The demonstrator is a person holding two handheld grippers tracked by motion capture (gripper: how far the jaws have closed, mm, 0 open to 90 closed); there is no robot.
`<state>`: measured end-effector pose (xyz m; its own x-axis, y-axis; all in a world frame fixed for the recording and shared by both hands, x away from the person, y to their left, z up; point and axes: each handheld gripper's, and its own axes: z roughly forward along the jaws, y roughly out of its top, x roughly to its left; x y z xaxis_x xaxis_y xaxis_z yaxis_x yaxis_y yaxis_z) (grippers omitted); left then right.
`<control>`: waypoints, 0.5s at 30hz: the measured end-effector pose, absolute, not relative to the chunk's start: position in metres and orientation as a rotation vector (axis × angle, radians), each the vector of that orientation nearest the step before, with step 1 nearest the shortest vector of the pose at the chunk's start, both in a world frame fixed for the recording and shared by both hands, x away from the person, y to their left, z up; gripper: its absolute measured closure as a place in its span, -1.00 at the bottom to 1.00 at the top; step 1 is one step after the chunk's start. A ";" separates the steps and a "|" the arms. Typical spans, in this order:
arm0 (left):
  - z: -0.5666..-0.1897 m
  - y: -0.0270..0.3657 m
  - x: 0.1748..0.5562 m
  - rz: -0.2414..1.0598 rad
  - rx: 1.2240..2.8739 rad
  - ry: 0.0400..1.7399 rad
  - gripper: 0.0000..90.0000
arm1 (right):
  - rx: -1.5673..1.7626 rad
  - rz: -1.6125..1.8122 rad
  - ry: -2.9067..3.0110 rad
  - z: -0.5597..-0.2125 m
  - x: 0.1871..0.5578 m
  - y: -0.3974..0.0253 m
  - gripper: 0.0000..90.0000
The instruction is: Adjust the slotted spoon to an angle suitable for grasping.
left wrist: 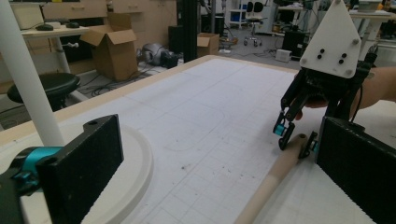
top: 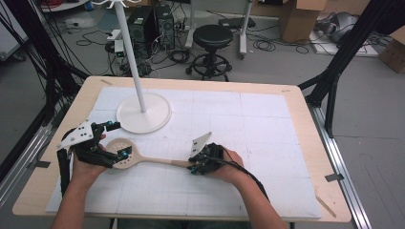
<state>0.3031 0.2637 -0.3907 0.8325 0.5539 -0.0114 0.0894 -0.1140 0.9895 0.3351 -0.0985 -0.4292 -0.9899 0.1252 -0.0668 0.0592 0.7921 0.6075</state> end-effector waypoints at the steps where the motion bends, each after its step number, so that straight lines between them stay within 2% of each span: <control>1: -0.391 0.264 0.303 0.424 1.658 0.510 -0.96 | 0.155 0.976 2.869 -0.430 0.335 -0.096 0.42; 2: -0.391 0.264 0.303 0.424 1.659 0.510 -0.96 | 0.154 0.977 2.861 -0.429 0.335 -0.096 0.33; 6: -0.391 0.264 0.303 0.423 1.659 0.511 -0.96 | 0.204 0.984 2.845 -0.427 0.335 -0.102 0.22; 15: -0.390 0.264 0.303 0.425 1.655 0.508 -0.96 | 0.318 0.988 2.813 -0.429 0.335 -0.130 0.18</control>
